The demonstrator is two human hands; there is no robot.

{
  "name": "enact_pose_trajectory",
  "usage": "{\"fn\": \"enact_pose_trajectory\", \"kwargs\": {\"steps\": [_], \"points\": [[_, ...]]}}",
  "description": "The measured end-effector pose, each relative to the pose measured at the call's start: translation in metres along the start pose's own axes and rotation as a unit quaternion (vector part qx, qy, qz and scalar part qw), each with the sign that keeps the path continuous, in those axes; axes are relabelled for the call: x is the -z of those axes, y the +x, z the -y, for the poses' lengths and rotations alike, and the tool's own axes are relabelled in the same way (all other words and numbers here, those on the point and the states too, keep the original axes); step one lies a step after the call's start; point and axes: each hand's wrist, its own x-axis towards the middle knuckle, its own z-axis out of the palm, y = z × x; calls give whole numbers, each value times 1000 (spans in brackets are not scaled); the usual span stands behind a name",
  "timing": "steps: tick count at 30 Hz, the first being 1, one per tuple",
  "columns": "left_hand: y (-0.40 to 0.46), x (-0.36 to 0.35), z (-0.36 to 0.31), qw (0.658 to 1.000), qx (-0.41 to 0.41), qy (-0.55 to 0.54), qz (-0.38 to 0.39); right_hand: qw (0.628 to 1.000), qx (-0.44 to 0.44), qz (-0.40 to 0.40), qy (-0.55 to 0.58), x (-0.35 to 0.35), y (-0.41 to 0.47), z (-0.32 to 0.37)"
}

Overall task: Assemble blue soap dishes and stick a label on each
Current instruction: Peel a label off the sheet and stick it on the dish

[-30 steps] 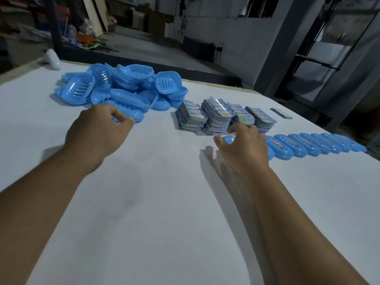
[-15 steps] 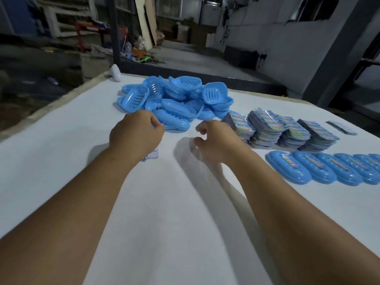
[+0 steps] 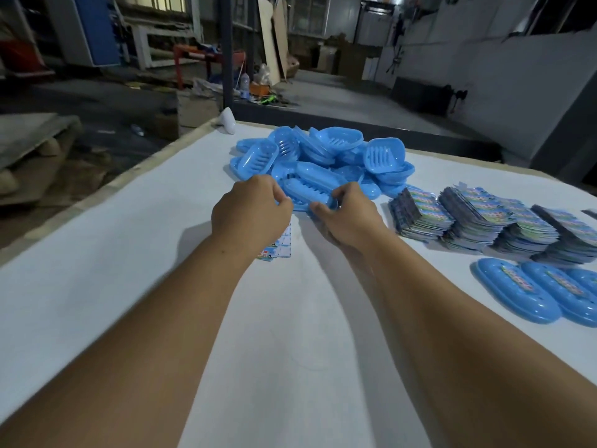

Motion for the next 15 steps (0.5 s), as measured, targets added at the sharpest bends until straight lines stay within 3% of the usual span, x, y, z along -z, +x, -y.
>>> {"fn": "enact_pose_trajectory", "kwargs": {"steps": [7, 13, 15], "points": [[2, -2, 2, 999, -16, -28, 6, 997, 37, -27, 57, 17, -7, -15], [-5, -5, -4, 982, -91, -124, 113, 992, 103, 43, 64, 53, -42, -37], [-9, -9, -6, 974, -115, -111, 158, 989, 113, 67, 61, 61, -53, -47]]}}
